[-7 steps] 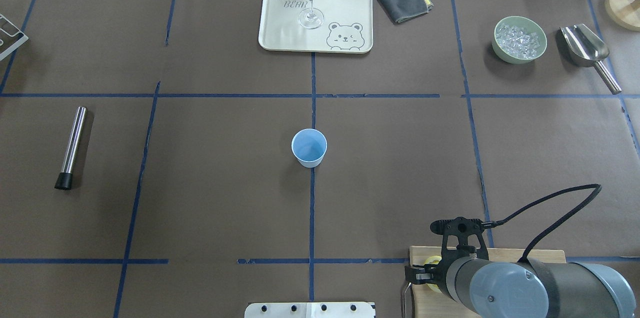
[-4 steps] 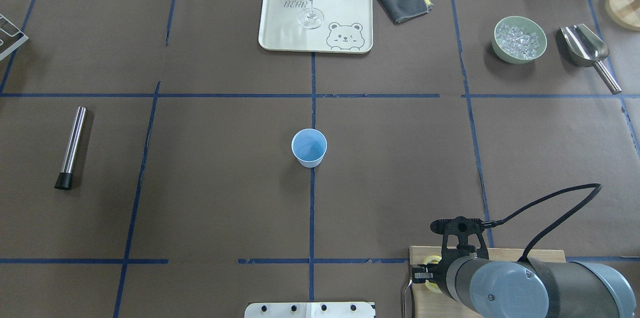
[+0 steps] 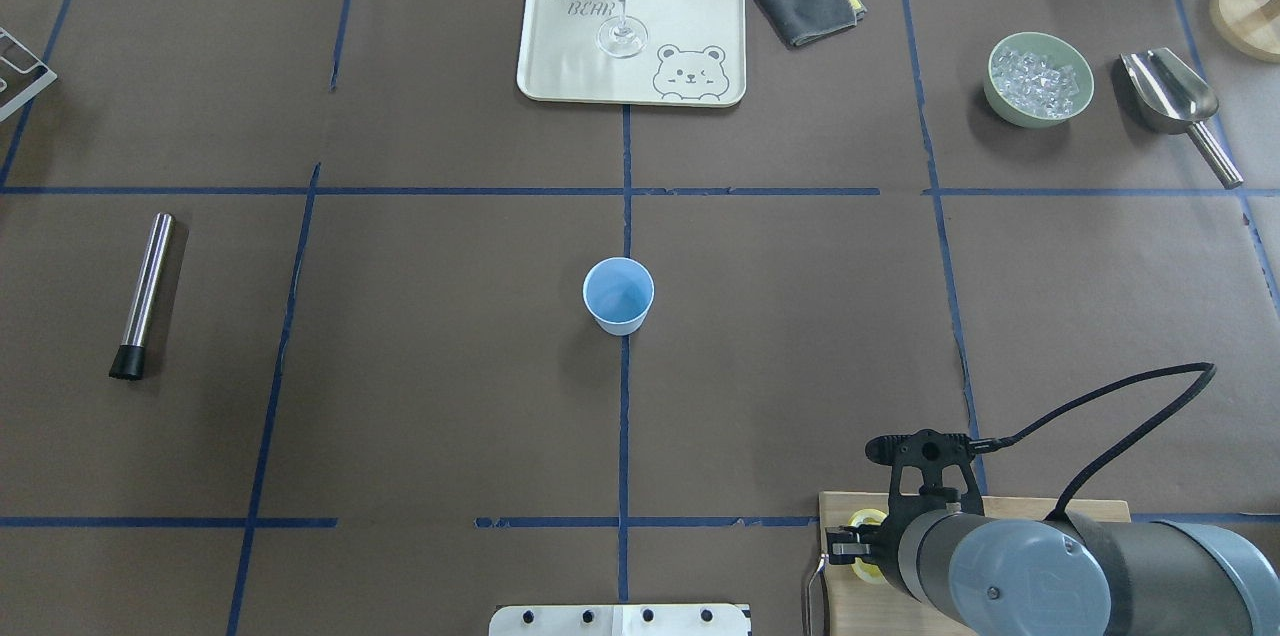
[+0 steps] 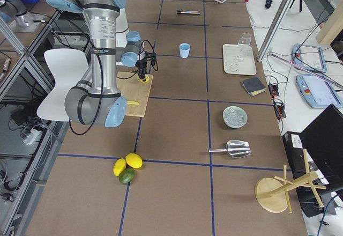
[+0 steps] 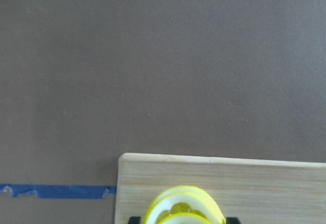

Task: Squeeze lemon into cup
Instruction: 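Close the right gripper on a yellow lemon slice on the board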

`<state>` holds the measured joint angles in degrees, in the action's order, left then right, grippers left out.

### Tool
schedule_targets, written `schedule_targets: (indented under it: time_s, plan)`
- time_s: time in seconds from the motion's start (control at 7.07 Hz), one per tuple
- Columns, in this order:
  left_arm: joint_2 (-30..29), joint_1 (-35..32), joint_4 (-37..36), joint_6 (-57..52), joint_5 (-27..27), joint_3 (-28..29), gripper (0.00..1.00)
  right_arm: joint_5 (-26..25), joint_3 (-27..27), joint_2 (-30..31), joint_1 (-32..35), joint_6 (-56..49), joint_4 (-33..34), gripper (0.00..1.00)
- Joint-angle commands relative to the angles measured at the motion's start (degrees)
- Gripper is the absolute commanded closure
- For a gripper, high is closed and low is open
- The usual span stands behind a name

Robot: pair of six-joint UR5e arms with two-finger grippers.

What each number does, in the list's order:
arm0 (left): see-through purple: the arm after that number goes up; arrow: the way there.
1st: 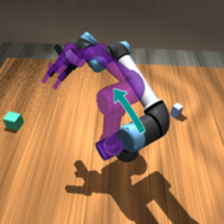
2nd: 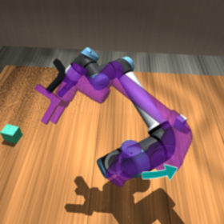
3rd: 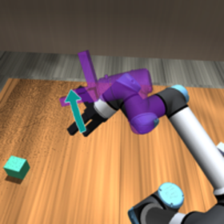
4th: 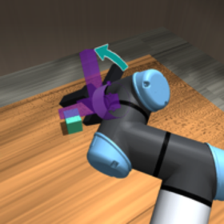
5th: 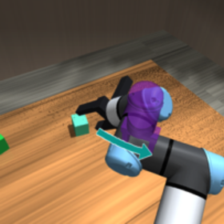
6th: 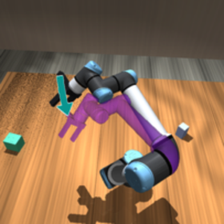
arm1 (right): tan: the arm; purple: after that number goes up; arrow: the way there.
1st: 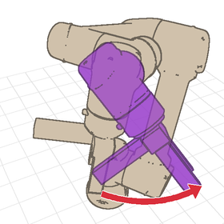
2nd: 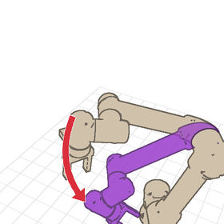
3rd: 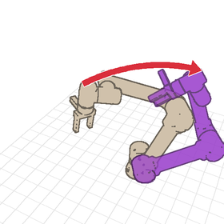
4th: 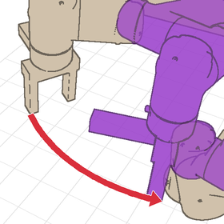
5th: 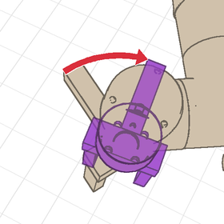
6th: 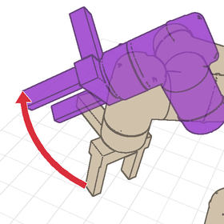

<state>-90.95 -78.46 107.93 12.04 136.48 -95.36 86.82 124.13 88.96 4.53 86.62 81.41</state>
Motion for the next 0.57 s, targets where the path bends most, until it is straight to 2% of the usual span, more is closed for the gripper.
schedule_targets:
  time_s: [0.0, 0.42]
  plan:
    - [0.0, 0.0, 0.0, 0.0, 0.0, 0.0, 0.00, -0.1, 1.1, 0.2, 0.2, 0.0, 0.1, 0.59]
    - [0.0, 0.1, 0.3, 0.2, 0.2, -0.4, 0.00, -0.1, 2.4, 1.5, 0.6, 0.0, 0.2, 0.57]
